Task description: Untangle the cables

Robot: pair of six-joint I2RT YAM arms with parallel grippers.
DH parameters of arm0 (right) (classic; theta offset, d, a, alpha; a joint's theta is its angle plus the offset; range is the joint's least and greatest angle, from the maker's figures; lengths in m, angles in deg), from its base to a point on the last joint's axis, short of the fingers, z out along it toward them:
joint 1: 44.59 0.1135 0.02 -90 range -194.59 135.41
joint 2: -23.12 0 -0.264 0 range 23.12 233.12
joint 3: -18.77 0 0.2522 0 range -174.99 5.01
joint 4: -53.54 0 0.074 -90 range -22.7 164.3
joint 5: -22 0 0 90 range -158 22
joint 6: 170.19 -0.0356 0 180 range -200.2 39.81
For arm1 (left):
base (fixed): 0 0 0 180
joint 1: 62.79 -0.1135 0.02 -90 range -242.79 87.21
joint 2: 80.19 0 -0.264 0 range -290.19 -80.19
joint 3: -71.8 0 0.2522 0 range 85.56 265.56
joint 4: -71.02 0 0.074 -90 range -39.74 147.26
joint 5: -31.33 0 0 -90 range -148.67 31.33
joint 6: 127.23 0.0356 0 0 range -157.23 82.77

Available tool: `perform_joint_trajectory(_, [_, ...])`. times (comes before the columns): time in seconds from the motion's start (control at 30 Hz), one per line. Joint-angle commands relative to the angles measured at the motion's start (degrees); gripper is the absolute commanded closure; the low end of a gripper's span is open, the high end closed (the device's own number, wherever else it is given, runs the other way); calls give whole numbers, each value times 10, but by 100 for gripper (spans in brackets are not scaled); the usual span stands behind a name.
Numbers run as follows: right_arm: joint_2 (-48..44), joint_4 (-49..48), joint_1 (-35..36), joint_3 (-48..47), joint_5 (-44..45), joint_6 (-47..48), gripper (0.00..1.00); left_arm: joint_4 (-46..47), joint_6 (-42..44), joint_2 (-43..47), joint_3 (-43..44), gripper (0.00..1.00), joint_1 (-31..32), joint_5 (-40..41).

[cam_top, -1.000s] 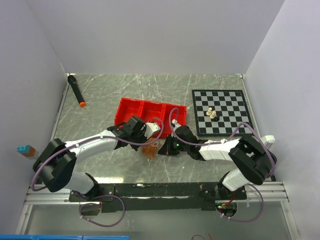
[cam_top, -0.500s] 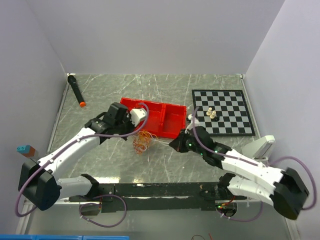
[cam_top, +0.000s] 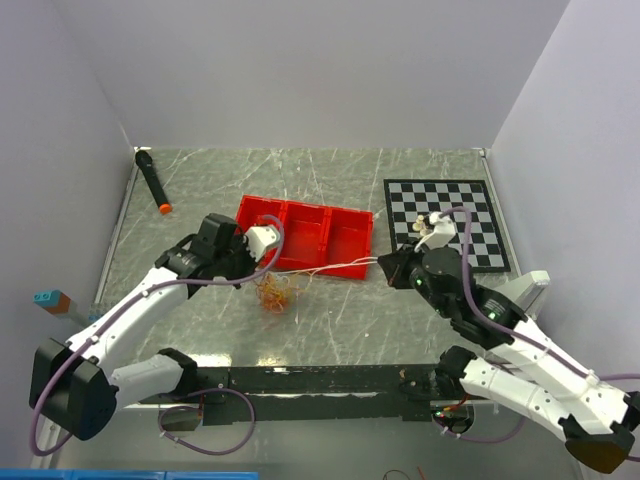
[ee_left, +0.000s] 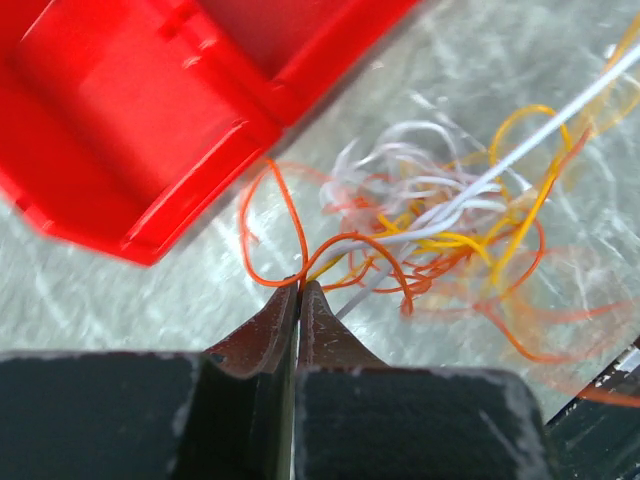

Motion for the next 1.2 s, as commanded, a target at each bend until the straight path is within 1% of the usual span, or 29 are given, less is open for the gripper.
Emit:
perform_joint_trajectory(0.0, [-39, 89, -9, -62, 126, 40, 100, -23, 53, 26, -40, 99, -7, 54])
perform_joint_trajectory(0.1, [-65, 107, -11, -84, 159, 45, 100, -20, 69, 34, -65, 99, -7, 62])
perform_joint_trajectory(0.23, [-86, 121, -12, -112, 200, 60, 100, 5, 83, 33, -103, 99, -7, 94])
perform_joint_trajectory(0.3, [-93, 103, -12, -117, 177, 78, 100, 15, 74, 31, -113, 98, -7, 103])
perform_joint_trajectory(0.33, [-93, 100, -12, -117, 162, 78, 100, 15, 68, 30, -112, 94, -7, 97])
perform_joint_trajectory(0.37, [-89, 99, -12, -116, 143, 77, 100, 12, 59, 31, -107, 85, -7, 85])
perform_joint_trajectory(0.4, [-84, 96, -12, -113, 121, 77, 100, 8, 51, 33, -100, 69, -7, 71])
perform_joint_trajectory(0.47, [-74, 86, -12, -96, 84, 70, 100, 1, 34, 37, -84, 32, -9, 35])
perform_joint_trajectory(0.5, [-70, 74, -12, -85, 65, 70, 100, -5, 28, 38, -76, 23, -9, 18])
perform_joint_trajectory(0.53, [-65, 66, -12, -76, 49, 67, 100, -9, 23, 39, -69, 16, -8, 4])
perform_joint_trajectory(0.57, [-60, 60, -12, -70, 37, 63, 100, -13, 21, 39, -61, 13, -8, -4])
perform_joint_trajectory(0.73, [-58, 37, -12, -62, 3, 64, 100, -18, 13, 35, -36, 14, -7, -40])
perform_joint_trajectory(0.87, [-50, 37, -11, -81, -11, 72, 100, -11, -13, 15, 12, 12, 3, -109])
perform_joint_trajectory(0.93, [-45, 39, -12, -85, -11, 74, 100, 2, -29, -5, 36, 6, 29, -140])
perform_joint_trajectory(1.0, [-42, 39, -12, -84, -9, 74, 100, 24, -44, -29, 47, 1, 83, -138])
perform_joint_trajectory(1.1, [-40, 42, -12, -77, -7, 69, 100, 56, -53, -89, 61, 1, 159, -109])
perform_joint_trajectory(1.13, [-40, 43, -12, -74, -4, 66, 100, 70, -54, -116, 63, 3, 178, -99])
perform_joint_trajectory(1.17, [-44, 44, -12, -70, -4, 64, 100, 79, -52, -136, 67, 3, 192, -91])
